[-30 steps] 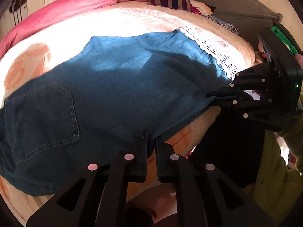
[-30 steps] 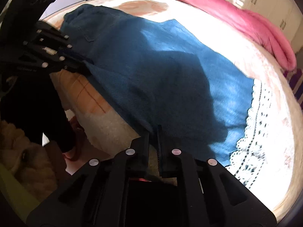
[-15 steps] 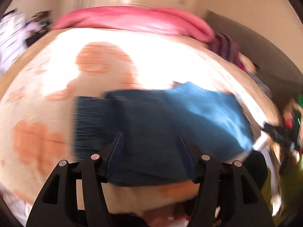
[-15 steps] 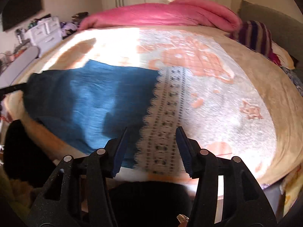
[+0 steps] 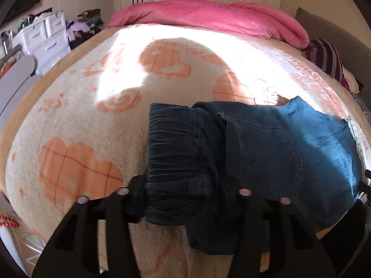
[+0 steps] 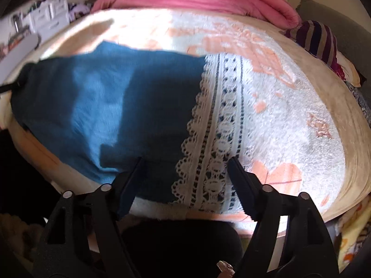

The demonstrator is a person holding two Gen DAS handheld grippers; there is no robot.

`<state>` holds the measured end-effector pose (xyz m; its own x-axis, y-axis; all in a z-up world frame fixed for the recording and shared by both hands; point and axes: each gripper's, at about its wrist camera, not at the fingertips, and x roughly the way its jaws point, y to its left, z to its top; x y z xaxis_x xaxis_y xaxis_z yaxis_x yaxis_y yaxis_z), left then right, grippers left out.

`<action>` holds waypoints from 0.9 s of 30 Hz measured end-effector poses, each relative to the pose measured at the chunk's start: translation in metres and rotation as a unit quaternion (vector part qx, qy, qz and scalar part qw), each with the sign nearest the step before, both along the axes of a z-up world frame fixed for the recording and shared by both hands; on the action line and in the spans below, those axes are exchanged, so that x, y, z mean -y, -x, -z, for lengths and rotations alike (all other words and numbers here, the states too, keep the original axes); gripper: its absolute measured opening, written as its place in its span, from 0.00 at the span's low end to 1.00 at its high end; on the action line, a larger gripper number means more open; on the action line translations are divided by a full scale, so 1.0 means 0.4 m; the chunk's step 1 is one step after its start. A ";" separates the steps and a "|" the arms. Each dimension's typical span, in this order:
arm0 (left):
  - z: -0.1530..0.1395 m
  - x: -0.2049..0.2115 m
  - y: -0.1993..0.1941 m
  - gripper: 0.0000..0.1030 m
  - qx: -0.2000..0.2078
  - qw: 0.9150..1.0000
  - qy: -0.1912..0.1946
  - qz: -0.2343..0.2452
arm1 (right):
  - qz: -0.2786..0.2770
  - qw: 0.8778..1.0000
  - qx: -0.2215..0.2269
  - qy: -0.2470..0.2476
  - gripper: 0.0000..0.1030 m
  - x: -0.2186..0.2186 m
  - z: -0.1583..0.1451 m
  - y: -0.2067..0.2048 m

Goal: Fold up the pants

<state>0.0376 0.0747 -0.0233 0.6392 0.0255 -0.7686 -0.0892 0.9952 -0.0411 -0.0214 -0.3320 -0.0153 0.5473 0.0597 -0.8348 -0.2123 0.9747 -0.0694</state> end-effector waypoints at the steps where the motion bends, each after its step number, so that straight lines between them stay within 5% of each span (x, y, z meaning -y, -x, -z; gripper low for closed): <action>1: -0.010 -0.012 0.002 0.41 0.006 1.000 0.007 -0.002 | -0.001 1.000 0.001 0.000 0.68 -0.001 0.001 0.001; 5: -0.037 -0.056 -0.003 0.42 0.025 1.000 -0.008 -0.015 | 0.004 1.000 -0.004 -0.027 0.71 0.011 -0.002 -0.001; 10: 0.016 -0.062 -0.024 0.47 0.002 1.000 -0.009 -0.023 | 0.001 1.000 -0.005 -0.026 0.75 0.010 0.005 0.000; 16: -0.062 -0.058 0.010 0.56 0.042 0.999 -0.019 -0.026 | 0.013 0.997 0.013 -0.070 0.75 0.047 -0.038 0.025; 19: -0.130 -0.013 0.042 0.64 0.084 0.995 -0.053 -0.011 | 0.028 0.996 0.031 -0.074 0.75 0.069 -0.061 0.040; 23: -0.176 0.075 0.053 0.67 0.106 0.993 -0.029 0.041 | 0.028 0.995 0.041 -0.092 0.75 0.072 -0.074 0.038; 27: -0.138 0.166 0.028 0.67 0.074 0.991 0.016 0.107 | 0.007 0.994 0.036 -0.102 0.75 0.041 -0.066 0.030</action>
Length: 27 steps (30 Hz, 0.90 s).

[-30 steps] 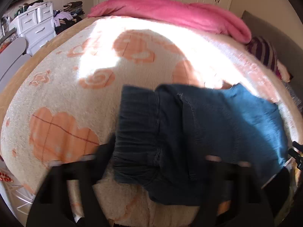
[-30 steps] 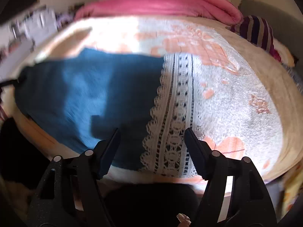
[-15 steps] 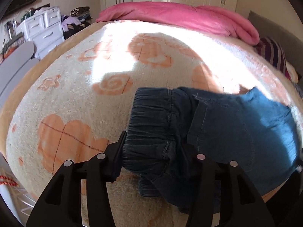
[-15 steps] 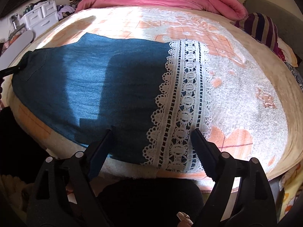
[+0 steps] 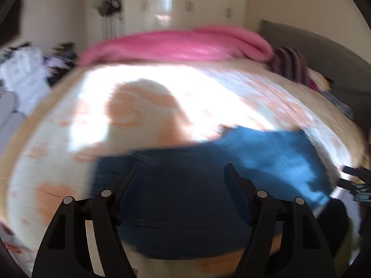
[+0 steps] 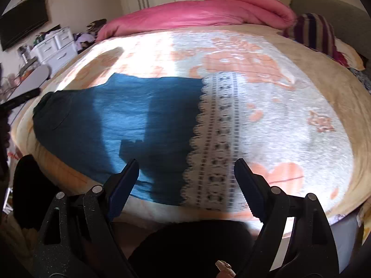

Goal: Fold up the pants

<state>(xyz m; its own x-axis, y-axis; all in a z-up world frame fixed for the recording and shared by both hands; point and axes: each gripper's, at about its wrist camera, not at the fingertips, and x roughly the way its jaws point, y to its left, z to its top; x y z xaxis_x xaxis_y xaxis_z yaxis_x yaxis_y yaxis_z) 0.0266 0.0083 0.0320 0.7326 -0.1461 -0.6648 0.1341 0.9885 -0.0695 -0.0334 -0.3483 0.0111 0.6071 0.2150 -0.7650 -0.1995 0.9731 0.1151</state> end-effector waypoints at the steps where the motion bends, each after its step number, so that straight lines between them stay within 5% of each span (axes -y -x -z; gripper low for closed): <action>1: 0.017 0.020 -0.007 0.67 -0.013 1.000 0.005 0.013 | -0.002 1.000 -0.001 0.001 0.75 -0.004 0.003 -0.002; 8: 0.176 0.106 -0.039 0.67 -0.101 0.993 -0.015 0.055 | 0.013 0.998 -0.057 0.017 0.73 0.010 0.068 -0.012; 15: 0.194 0.090 -0.039 0.67 -0.102 0.993 -0.014 0.062 | 0.054 0.998 -0.031 -0.009 0.68 0.074 0.023 0.020; 19: 0.194 0.093 -0.040 0.69 -0.103 0.993 -0.014 0.062 | 0.073 0.994 -0.076 -0.028 0.22 0.120 0.057 0.013; 23: 0.194 0.096 -0.041 0.69 -0.102 0.993 -0.017 0.064 | 0.049 0.996 -0.079 -0.018 0.12 0.111 0.058 0.026; 27: 0.195 0.094 -0.048 0.69 -0.102 0.993 -0.018 0.064 | 0.040 0.996 -0.083 0.003 0.12 0.110 0.056 0.039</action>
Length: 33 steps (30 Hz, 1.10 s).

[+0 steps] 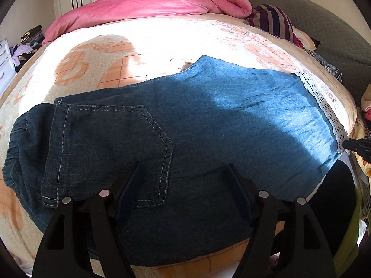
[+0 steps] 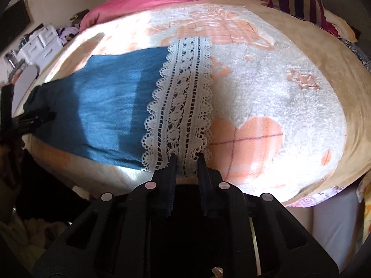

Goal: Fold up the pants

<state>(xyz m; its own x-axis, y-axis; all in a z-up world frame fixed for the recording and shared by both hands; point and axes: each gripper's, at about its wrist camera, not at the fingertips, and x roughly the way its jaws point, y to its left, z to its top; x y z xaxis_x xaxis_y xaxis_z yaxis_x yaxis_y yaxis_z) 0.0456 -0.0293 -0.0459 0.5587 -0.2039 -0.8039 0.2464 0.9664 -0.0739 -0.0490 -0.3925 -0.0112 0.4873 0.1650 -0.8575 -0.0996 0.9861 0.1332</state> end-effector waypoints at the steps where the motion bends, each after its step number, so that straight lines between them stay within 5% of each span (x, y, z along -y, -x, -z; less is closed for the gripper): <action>1: 0.001 0.001 -0.001 0.69 0.000 1.000 0.000 0.000 | 0.000 1.000 -0.006 0.009 0.14 0.000 0.010 -0.001; 4: 0.004 0.003 -0.002 0.69 0.003 1.000 -0.003 0.000 | 0.010 1.000 -0.016 0.005 0.24 0.006 0.024 -0.006; 7: -0.006 -0.001 -0.001 0.69 0.000 1.000 0.002 0.001 | 0.022 1.000 0.002 0.005 0.47 0.018 0.000 -0.001; 11: -0.064 -0.003 -0.016 0.69 0.020 0.999 0.027 0.003 | 0.050 0.997 0.046 -0.029 0.57 0.060 -0.048 -0.021; 20: -0.151 0.036 -0.215 0.69 0.021 0.998 0.058 0.004 | 0.050 0.992 0.063 -0.102 0.57 0.094 -0.086 -0.264; 30: -0.040 0.096 -0.377 0.69 -0.042 0.997 0.055 0.027 | 0.006 0.989 -0.013 -0.149 0.57 0.088 0.024 -0.469; 33: -0.012 0.108 -0.400 0.69 -0.055 0.995 0.070 0.038 | -0.011 0.989 -0.008 -0.149 0.47 0.073 0.032 -0.470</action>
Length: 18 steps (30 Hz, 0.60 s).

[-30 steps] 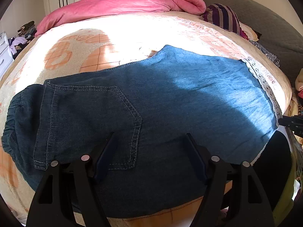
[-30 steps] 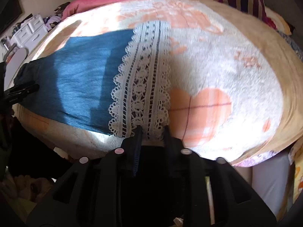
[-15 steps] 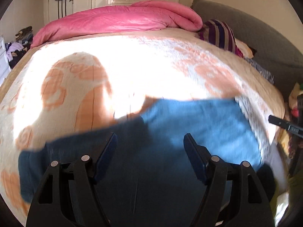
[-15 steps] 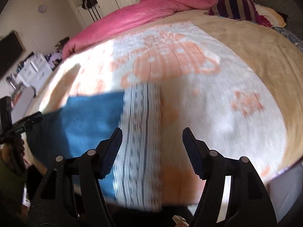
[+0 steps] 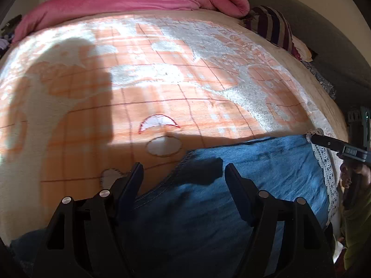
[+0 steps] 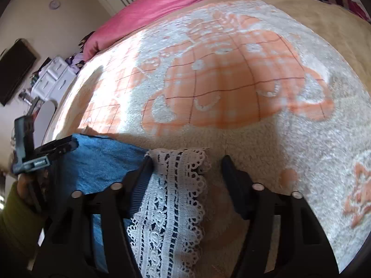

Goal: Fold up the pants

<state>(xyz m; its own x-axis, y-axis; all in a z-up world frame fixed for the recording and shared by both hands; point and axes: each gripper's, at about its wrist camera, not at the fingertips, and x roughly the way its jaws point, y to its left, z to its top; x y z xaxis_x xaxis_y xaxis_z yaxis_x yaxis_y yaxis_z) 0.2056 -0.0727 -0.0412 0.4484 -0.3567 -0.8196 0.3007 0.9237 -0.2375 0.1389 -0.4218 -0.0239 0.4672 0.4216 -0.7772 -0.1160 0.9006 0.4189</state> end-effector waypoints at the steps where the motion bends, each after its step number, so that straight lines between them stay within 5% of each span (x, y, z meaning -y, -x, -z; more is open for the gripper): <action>1: 0.007 0.004 -0.005 0.69 -0.004 1.000 0.009 0.003 | -0.006 1.000 0.002 -0.007 0.38 -0.005 0.001 0.002; 3: 0.017 0.009 -0.012 0.49 -0.009 1.000 0.023 0.002 | -0.013 1.000 0.009 -0.003 0.35 -0.013 0.003 0.005; 4: 0.018 0.012 -0.013 0.40 -0.010 0.999 0.031 0.001 | -0.016 1.000 0.016 0.002 0.27 -0.015 0.002 0.009; 5: 0.018 0.013 -0.012 0.19 -0.013 0.999 0.044 0.002 | -0.023 0.999 0.023 -0.006 0.16 -0.016 -0.001 0.013; 6: 0.019 0.015 -0.013 0.11 -0.018 0.998 0.053 0.005 | -0.028 0.999 0.028 -0.016 0.14 -0.015 -0.004 0.018; 12: -0.035 0.018 -0.003 0.07 0.024 0.999 0.048 0.009 | -0.037 0.995 0.094 -0.005 0.12 -0.022 -0.093 0.030; 18: -0.022 0.041 -0.032 0.07 0.029 0.999 0.025 -0.003 | -0.047 0.996 0.055 0.060 0.13 -0.043 -0.060 -0.043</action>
<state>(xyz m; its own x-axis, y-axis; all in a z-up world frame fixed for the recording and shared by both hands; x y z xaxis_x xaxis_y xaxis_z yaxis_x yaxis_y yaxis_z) 0.2182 -0.0890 -0.0325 0.4972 -0.3931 -0.7735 0.3102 0.9131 -0.2647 0.1561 -0.4046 0.0002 0.5159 0.3740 -0.7707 -0.2409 0.9267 0.2884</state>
